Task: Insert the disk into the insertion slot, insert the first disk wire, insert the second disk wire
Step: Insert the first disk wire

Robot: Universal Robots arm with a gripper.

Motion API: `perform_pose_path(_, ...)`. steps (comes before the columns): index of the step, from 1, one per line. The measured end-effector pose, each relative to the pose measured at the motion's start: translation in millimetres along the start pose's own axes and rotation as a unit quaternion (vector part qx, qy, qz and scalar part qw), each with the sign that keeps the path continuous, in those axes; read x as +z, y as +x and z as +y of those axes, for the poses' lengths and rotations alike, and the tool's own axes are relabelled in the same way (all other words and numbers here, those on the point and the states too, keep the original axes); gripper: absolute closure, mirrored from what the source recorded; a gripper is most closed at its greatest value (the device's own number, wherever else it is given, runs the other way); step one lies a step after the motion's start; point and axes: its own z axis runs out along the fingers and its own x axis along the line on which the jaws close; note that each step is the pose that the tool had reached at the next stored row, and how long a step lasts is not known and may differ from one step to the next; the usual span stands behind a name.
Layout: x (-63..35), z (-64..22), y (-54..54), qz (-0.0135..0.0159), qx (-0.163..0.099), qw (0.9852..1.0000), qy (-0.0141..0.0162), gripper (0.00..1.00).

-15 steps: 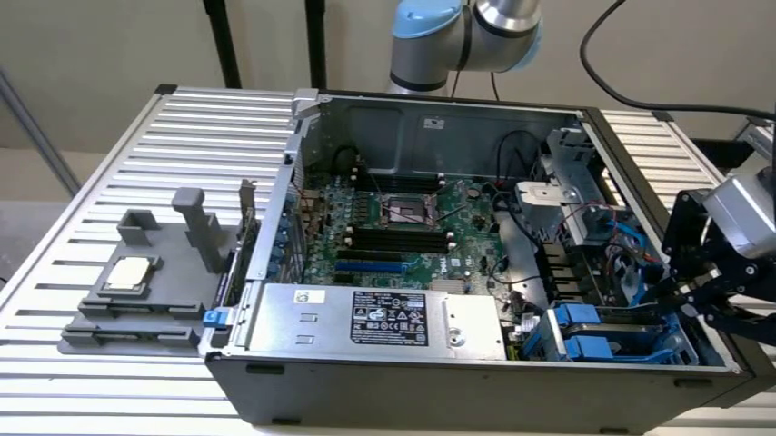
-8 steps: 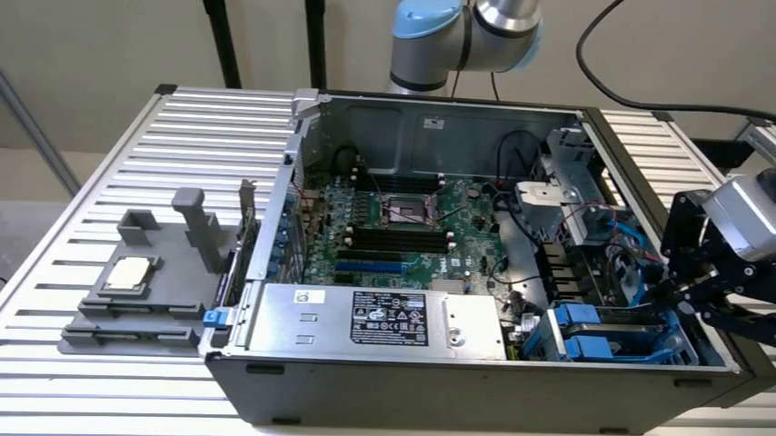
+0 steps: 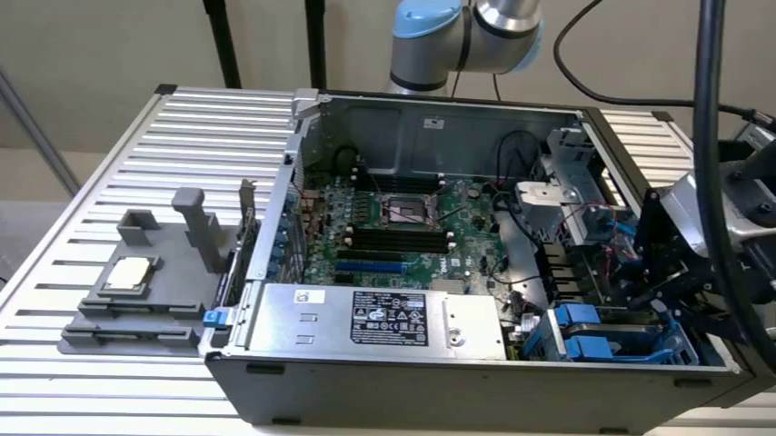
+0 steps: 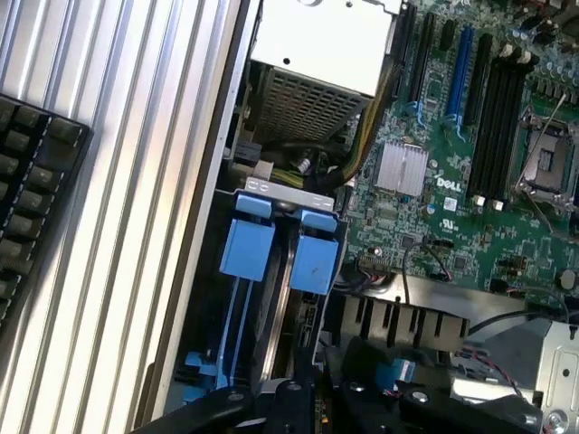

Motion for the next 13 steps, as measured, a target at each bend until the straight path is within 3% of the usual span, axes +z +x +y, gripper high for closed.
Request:
perform_pose_path(2,0.1,4.5,-0.9,0.0053,0.0,1.0,0.0006,0.83)
perform_pose_path(5,0.3,7.3,-1.4,0.0187,0.002,0.9998,0.0016,0.83)
perform_pose_path(6,0.3,7.5,-1.5,0.0217,0.004,0.9998,0.0022,0.83)
perform_pose_path(8,0.5,7.4,-1.4,0.0246,0.013,0.9996,0.0035,0.83)
perform_pose_path(13,1.5,7.3,-2.1,0.026,0.032,0.9991,0.0062,0.83)
